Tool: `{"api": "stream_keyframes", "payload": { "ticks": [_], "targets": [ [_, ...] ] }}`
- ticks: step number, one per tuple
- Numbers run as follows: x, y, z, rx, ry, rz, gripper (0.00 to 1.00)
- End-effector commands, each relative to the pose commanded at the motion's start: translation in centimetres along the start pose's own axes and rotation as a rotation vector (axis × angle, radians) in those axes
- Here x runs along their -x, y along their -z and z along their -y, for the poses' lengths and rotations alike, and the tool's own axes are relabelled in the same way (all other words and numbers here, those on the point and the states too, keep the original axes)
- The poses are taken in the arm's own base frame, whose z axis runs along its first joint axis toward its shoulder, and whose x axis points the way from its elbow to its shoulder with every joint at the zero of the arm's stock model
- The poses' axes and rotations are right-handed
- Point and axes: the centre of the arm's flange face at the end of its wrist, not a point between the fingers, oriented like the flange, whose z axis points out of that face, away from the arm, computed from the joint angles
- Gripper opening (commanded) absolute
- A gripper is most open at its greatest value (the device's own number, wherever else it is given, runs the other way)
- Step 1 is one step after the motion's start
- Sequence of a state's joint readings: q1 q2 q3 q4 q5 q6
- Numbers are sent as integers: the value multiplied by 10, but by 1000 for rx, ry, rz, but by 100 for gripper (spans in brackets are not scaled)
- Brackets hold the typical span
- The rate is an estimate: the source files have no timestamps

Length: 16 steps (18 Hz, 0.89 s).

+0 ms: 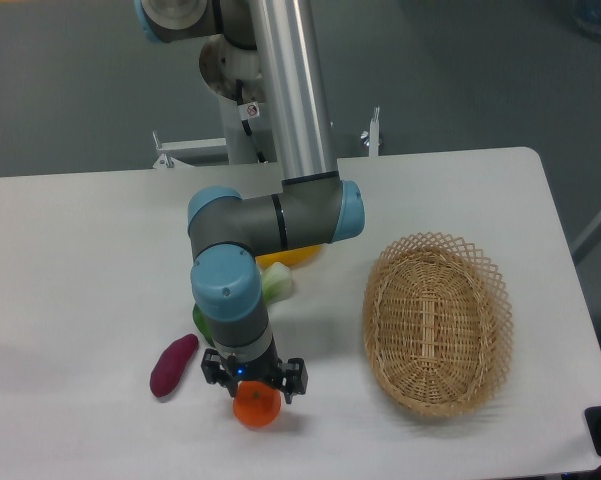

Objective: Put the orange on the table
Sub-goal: 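Lower the orange onto the table and open the gripper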

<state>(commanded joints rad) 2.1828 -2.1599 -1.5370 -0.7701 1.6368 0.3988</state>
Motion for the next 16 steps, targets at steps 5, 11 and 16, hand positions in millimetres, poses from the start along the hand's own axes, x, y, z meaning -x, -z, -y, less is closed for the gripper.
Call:
{"api": "stream_keyframes", "payload": {
  "ticks": [5, 11, 16],
  "targets": [
    [13, 26, -2, -30, -17, 16, 97],
    [19, 34, -2, -42, -7, 19, 99],
    [19, 34, -4, -37, -7, 22, 99]
  ]
}}
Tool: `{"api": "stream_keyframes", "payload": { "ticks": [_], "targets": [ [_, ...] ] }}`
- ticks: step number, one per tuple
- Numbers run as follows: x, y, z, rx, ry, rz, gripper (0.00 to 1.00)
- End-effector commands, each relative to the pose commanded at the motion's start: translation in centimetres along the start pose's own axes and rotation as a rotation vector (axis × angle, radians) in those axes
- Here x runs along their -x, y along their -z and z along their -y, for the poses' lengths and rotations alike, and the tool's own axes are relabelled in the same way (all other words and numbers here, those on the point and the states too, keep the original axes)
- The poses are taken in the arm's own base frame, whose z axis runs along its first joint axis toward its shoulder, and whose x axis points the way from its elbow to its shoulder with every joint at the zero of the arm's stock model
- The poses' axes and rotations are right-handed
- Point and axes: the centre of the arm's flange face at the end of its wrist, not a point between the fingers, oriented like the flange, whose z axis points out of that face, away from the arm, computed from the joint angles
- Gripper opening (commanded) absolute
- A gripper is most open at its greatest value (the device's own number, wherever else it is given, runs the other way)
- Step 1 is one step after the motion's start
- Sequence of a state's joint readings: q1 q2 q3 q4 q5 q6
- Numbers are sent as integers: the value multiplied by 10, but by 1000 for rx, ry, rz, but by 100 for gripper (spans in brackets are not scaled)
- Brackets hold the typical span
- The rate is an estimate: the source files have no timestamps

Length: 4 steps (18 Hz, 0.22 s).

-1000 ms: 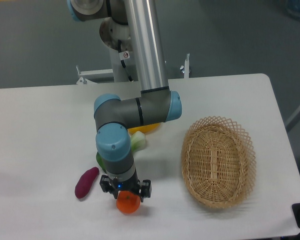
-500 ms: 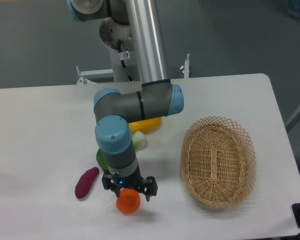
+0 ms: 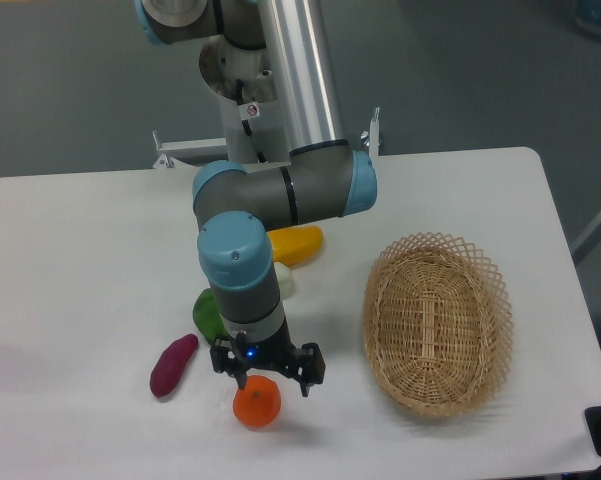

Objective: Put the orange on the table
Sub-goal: 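Lower the orange onto the table and open the gripper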

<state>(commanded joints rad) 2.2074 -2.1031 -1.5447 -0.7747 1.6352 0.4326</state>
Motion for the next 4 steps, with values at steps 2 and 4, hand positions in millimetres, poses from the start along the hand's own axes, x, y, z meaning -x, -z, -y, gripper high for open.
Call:
{"api": "stream_keyframes", "payload": {
  "ticks": [2, 4],
  "targets": [
    [0, 0, 0, -1, 0, -1, 99],
    [0, 0, 0, 0, 0, 0, 99]
  ]
}}
